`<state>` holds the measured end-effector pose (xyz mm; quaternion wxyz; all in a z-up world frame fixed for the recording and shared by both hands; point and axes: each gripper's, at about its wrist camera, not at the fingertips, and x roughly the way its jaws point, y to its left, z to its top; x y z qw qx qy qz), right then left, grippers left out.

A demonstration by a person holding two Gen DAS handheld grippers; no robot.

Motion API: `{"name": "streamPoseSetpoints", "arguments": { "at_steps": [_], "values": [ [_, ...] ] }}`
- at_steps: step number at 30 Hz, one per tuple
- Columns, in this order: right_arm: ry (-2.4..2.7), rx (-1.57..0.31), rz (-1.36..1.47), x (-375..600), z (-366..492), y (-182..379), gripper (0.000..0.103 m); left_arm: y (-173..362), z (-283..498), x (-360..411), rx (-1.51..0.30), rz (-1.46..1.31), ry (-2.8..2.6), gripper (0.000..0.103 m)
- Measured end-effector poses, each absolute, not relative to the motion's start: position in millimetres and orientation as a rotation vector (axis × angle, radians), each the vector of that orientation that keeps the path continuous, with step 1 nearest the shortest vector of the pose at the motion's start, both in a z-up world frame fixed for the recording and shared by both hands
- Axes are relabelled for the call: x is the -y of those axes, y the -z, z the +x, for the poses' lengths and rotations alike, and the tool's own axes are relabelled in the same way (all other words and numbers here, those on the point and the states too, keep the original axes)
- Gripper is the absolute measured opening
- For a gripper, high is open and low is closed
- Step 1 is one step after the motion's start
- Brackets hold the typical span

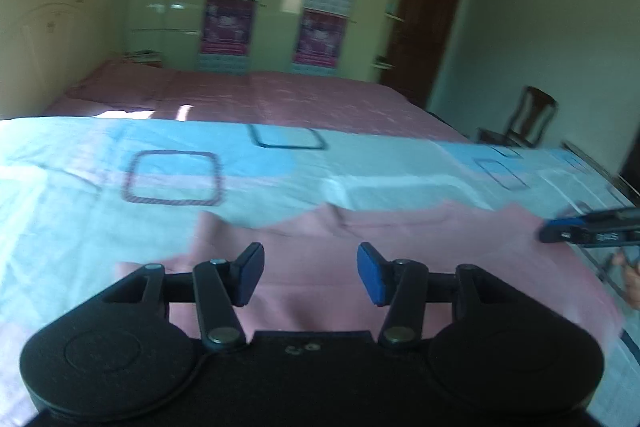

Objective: Fold small clothes

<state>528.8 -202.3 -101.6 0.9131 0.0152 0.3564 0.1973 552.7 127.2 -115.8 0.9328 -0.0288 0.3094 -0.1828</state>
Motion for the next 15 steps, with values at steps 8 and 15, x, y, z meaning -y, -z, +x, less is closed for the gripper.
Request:
{"name": "streamPoseSetpoints", "arguments": {
  "at_steps": [8, 15],
  "values": [
    [-0.446, -0.816, -0.022, 126, 562, 138, 0.04, 167, 591, -57, -0.766, 0.053, 0.454, 0.052],
    [-0.42, -0.776, -0.082, 122, 551, 122, 0.04, 153, 573, -67, -0.744, 0.017, 0.421, 0.052]
  ]
}}
